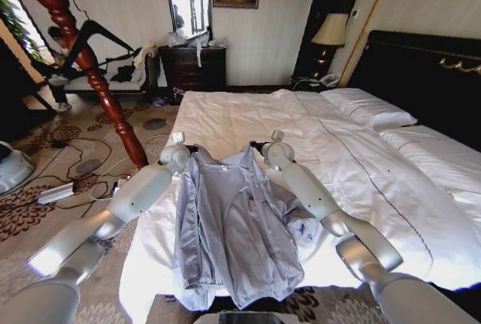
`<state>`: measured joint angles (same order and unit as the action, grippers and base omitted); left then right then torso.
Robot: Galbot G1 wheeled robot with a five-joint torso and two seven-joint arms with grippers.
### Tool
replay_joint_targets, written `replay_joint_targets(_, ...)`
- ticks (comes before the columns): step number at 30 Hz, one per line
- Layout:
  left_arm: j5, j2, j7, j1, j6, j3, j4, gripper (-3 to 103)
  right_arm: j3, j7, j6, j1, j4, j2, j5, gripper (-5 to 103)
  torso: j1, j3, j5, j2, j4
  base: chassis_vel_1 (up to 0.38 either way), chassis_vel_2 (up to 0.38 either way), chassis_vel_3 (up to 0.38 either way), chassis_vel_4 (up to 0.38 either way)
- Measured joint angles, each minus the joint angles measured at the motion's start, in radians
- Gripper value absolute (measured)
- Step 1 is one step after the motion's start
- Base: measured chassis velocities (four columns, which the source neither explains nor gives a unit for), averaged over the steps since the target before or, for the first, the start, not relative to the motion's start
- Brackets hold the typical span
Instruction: Pick up the clothes from the bed and hang them on the clothes hanger.
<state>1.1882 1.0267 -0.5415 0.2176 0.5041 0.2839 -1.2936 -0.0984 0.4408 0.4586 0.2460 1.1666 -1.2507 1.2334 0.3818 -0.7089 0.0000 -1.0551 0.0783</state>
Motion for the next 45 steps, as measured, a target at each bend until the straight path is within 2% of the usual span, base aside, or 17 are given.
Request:
replay_joint_targets(5, 0.005, -0.023, -0.015, 0.042, 0.043, 0.001, -0.049, -1, -0.013, -0.001, 0.014, 0.007, 0.005, 0.006, 0.005, 0, 0.000, 0.000, -0.0003, 0.000, -0.0008, 0.000, 0.000, 0.000, 0.000)
replay_joint_targets(7, 0.000, -0.029, -0.020, 0.054, 0.054, 0.001, -0.061, 3, -0.018, -0.002, 0.019, 0.014, 0.014, 0.012, 0.009, 0, 0.000, 0.000, -0.0002, 0.000, -0.0003, 0.000, 0.000, 0.000, 0.000)
replay_joint_targets(10, -0.044, -0.057, -0.024, 0.083, 0.075, 0.005, -0.095, 19, -0.029, -0.002, 0.025, 0.046, 0.052, 0.034, 0.002, 16, 0.000, 0.000, 0.0001, 0.000, -0.0002, 0.000, 0.000, 0.000, 0.000)
replay_joint_targets(12, -0.061, -0.061, -0.022, 0.085, 0.069, 0.008, -0.096, 19, -0.032, -0.001, 0.025, 0.053, 0.061, 0.042, -0.009, 21, 0.000, 0.000, 0.0001, 0.000, -0.0006, 0.000, 0.000, 0.000, 0.000)
replay_joint_targets(16, -0.087, -0.083, -0.017, 0.088, 0.055, 0.010, -0.111, 36, -0.034, 0.001, 0.030, 0.072, 0.096, 0.074, -0.022, 37, 0.000, 0.000, 0.0000, 0.000, -0.0001, 0.000, 0.000, 0.000, 0.000)
replay_joint_targets(18, -0.080, -0.109, -0.013, 0.092, 0.053, 0.006, -0.131, 46, -0.021, 0.016, 0.045, 0.076, 0.117, 0.100, 0.018, 48, 0.000, 0.000, 0.0001, 0.000, 0.0002, 0.000, 0.000, 0.000, 0.000)
replay_joint_targets(20, -0.086, -0.119, -0.013, 0.094, 0.048, 0.006, -0.133, 52, -0.015, 0.028, 0.054, 0.076, 0.123, 0.105, 0.038, 48, 0.000, 0.000, -0.0001, 0.000, 0.0002, 0.000, 0.000, 0.000, 0.000)
replay_joint_targets(22, -0.093, -0.151, -0.010, 0.101, 0.041, 0.000, -0.148, 62, 0.007, 0.062, 0.076, 0.080, 0.142, 0.119, 0.117, 60, 0.000, 0.000, -0.0002, 0.000, -0.0008, 0.000, 0.000, 0.000, 0.000)
replay_joint_targets(24, -0.089, -0.165, -0.010, 0.105, 0.040, -0.004, -0.159, 62, 0.024, 0.080, 0.092, 0.084, 0.155, 0.124, 0.161, 65, 0.000, 0.000, -0.0002, 0.000, -0.0008, 0.000, 0.000, 0.000, 0.000)
replay_joint_targets(28, -0.051, -0.246, 0.004, 0.172, 0.037, -0.055, -0.258, 85, 0.105, 0.157, 0.166, 0.104, 0.190, 0.120, 0.331, 81, 0.000, 0.000, -0.0001, 0.000, -0.0001, 0.000, 0.000, 0.000, 0.000)
replay_joint_targets(30, -0.049, -0.256, 0.004, 0.186, 0.036, -0.064, -0.270, 85, 0.109, 0.169, 0.177, 0.105, 0.192, 0.120, 0.333, 86, 0.000, 0.000, 0.0001, 0.000, -0.0002, 0.000, 0.000, 0.000, 0.000)
replay_joint_targets(31, -0.047, -0.271, 0.004, 0.210, 0.032, -0.080, -0.292, 89, 0.110, 0.194, 0.195, 0.108, 0.196, 0.121, 0.326, 86, 0.000, 0.000, -0.0002, 0.000, -0.0010, 0.000, 0.000, 0.000, 0.000)
replay_joint_targets(32, -0.048, -0.324, 0.016, 0.326, 0.013, -0.168, -0.371, 100, 0.092, 0.213, 0.227, 0.132, 0.236, 0.165, 0.277, 99, 0.000, 0.000, -0.0002, 0.000, -0.0002, 0.000, 0.000, 0.000, 0.000)
replay_joint_targets(36, -0.050, -0.367, 0.056, 0.424, -0.014, -0.255, -0.447, 100, 0.130, 0.205, 0.252, 0.157, 0.272, 0.172, 0.376, 100, 0.000, 0.000, -0.0001, 0.000, 0.0003, 0.000, 0.000, 0.000, 0.000)
replay_joint_targets(40, -0.057, -0.403, 0.073, 0.520, -0.046, -0.335, -0.526, 100, 0.209, 0.322, 0.254, 0.143, 0.242, 0.091, 0.429, 100, 0.000, 0.000, 0.0000, 0.000, -0.0002, 0.000, 0.000, 0.000, 0.000)
replay_joint_targets(42, -0.111, -0.423, 0.054, 0.589, -0.067, -0.380, -0.577, 100, 0.268, 0.349, 0.252, 0.125, 0.215, 0.040, 0.479, 100, 0.000, 0.000, -0.0004, 0.000, -0.0015, 0.000, 0.000, 0.000, 0.000)
replay_joint_targets(45, -0.184, -0.435, 0.040, 0.667, -0.113, -0.428, -0.617, 100, 0.279, 0.345, 0.264, 0.125, 0.204, 0.028, 0.443, 100, 0.000, 0.000, -0.0004, 0.000, -0.0007, 0.000, 0.000, 0.000, 0.000)
